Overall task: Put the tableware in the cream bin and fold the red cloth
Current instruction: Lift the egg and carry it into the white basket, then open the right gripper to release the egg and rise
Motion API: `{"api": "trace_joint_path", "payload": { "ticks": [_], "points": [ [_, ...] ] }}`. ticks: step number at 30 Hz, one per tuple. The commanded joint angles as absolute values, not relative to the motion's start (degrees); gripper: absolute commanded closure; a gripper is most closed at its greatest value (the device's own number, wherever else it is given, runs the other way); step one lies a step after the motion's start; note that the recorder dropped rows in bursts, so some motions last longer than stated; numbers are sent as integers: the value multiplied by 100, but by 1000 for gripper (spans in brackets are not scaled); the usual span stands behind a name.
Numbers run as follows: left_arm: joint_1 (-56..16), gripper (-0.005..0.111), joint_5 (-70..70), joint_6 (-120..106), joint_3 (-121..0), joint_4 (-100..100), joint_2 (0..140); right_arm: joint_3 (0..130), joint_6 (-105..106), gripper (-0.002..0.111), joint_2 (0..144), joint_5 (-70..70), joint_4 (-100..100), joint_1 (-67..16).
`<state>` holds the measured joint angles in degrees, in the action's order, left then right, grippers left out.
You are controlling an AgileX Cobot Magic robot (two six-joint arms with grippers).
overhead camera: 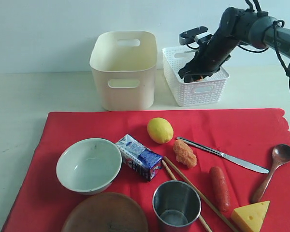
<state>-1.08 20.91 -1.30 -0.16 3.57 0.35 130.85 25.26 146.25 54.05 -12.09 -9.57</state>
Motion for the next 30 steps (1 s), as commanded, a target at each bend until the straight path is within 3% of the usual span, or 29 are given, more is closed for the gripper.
{"api": "trace_joint_path", "payload": {
  "ticks": [1,11,24,30],
  "points": [
    [-94,107,2019,-124,0,351,0,13159,2530,105,14607,5433,-1177,-934],
    [-94,107,2019,-124,0,351,0,13159,2504,70,14631,5753,-1226,-934],
    [-94,107,2019,-124,0,351,0,13159,2201,44,14625,5945,-1688,-934],
    [-94,107,2019,-124,0,351,0,13159,1777,43,14625,5863,-1756,-934]
  ]
}}
